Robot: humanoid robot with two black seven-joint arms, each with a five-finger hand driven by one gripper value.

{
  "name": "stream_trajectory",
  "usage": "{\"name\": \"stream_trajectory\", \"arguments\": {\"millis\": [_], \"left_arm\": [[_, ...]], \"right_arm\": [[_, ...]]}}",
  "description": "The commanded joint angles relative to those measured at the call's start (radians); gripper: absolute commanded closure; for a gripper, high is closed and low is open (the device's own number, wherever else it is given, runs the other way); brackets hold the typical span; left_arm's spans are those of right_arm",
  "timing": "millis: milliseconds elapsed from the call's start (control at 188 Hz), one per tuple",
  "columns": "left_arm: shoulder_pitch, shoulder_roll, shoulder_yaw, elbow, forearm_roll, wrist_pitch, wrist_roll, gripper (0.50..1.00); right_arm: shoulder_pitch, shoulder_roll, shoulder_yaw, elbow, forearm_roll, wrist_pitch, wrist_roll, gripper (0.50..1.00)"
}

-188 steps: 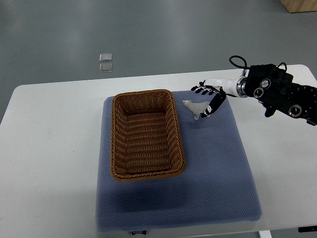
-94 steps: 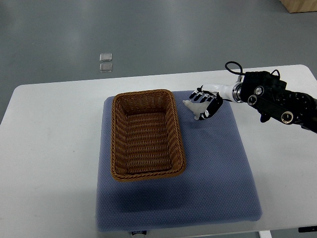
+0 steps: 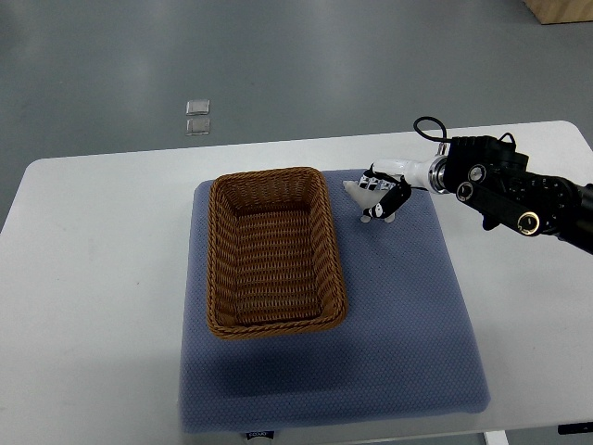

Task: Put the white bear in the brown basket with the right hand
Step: 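Lift the white bear upward with the right hand, then carry the bear over the wicker basket and lower it inside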

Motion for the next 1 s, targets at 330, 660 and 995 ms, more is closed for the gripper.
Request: {"name": "stream_trajectory", "arguments": {"millis": [330, 660, 995], "left_arm": [[0.000, 0.000, 0.000, 0.000, 0.000, 0.001, 0.000, 0.500], [0.000, 0.000, 0.000, -0.001, 0.000, 0.001, 0.000, 0.500], [0.000, 0.000, 0.000, 0.000, 0.000, 0.001, 0.000, 0.500]], "right_arm": [[0.119, -0.095, 0.005, 0.107, 0.016, 0.052, -0.001, 1.000], [0.284, -0.250, 0.005, 0.326, 0.097, 0.115, -0.009, 1.000], [0.302, -0.135, 0.000, 0.417, 0.191, 0.092, 0.003, 1.000]]}}
